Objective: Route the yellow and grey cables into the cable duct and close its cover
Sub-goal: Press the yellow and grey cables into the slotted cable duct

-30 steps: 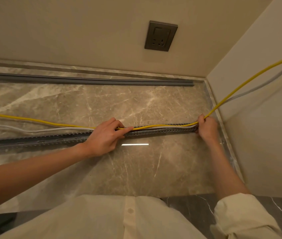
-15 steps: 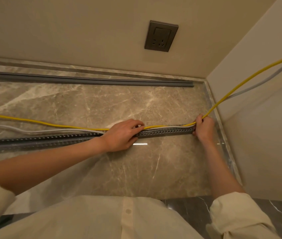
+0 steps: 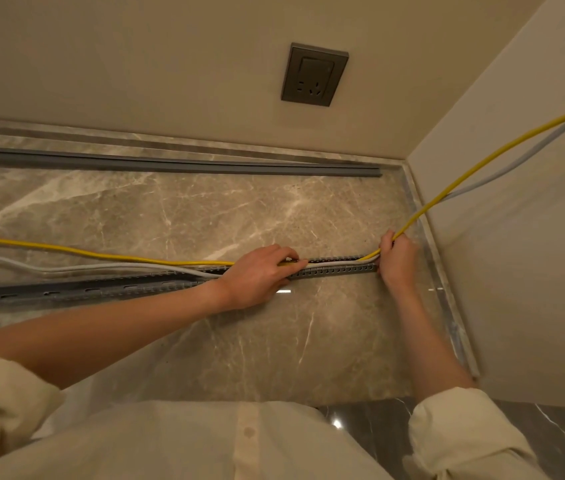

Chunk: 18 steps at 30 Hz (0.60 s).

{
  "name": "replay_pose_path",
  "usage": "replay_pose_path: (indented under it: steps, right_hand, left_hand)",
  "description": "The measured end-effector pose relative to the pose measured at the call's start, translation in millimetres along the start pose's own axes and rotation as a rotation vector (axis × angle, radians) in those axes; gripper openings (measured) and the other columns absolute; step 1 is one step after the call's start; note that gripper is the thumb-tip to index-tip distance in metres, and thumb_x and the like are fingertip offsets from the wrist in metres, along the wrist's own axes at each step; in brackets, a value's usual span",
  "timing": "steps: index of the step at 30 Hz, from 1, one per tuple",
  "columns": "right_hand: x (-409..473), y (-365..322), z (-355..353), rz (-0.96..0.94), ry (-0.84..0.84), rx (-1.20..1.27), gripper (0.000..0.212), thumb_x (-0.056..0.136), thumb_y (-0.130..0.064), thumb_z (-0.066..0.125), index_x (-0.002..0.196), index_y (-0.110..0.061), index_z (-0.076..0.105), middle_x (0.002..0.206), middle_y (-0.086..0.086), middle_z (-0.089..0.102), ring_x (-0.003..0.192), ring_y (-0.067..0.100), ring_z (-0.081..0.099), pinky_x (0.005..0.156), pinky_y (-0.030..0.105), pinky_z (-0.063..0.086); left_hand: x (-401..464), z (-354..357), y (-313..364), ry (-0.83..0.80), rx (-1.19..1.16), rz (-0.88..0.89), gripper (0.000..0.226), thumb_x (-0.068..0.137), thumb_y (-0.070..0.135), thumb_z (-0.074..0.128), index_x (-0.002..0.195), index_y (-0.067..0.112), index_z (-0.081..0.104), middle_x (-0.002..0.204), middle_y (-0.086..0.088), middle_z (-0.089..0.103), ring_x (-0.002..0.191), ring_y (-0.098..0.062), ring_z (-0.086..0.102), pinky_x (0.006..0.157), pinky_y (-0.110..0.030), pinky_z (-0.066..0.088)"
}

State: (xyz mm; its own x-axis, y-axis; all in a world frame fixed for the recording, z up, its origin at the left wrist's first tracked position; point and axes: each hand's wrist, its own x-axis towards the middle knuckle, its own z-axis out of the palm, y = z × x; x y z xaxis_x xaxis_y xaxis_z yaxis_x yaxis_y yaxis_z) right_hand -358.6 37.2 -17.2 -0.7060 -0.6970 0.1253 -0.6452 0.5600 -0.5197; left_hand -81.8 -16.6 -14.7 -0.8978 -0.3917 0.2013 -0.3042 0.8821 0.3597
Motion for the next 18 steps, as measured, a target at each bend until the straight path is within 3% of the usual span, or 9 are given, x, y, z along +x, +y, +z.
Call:
replay_pose_path:
  steps: [5,11,18]
  right_hand:
    - [-0.7,-3.0,-4.4,-0.038,-0.001,-0.061,0.045,0.102,-0.019,0.034,0.085,0.013,0.06,0.074,0.032,0.066,0.066,0.043,0.065,0.062,0.045,0.053]
    - [-5.5,-6.6,-4.7,-0.078,0.07,-0.167,0.038,0.1,-0.013,0.037,0.089,0.015,0.06,0.082,0.035,0.066,0.073,0.045,0.064,0.059,0.042,0.046]
    - [-2.6,-6.0,-4.8,0.04,0.021,-0.129,0.04,0.098,-0.017,0.039,0.081,0.012,0.061,0.082,0.034,0.066,0.075,0.045,0.064,0.063,0.043,0.048]
  left_hand:
    - [-2.5,-2.3,0.3,0.015,0.029,0.033,0.043,0.087,0.012,0.064,0.129,0.008,0.055,0.116,-0.017,0.064,0.09,-0.032,0.061,0.069,-0.041,0.055]
    - [-1.8,2.6,-3.8,-0.027,0.213,0.121,0.048,0.083,0.008,0.064,0.13,0.005,0.052,0.113,-0.018,0.062,0.088,-0.029,0.06,0.065,-0.038,0.056]
    - [3.5,0.4,-8.2,-0.068,0.204,0.099,0.04,0.089,0.017,0.056,0.128,0.011,0.053,0.115,-0.015,0.059,0.091,-0.028,0.055,0.065,-0.036,0.052]
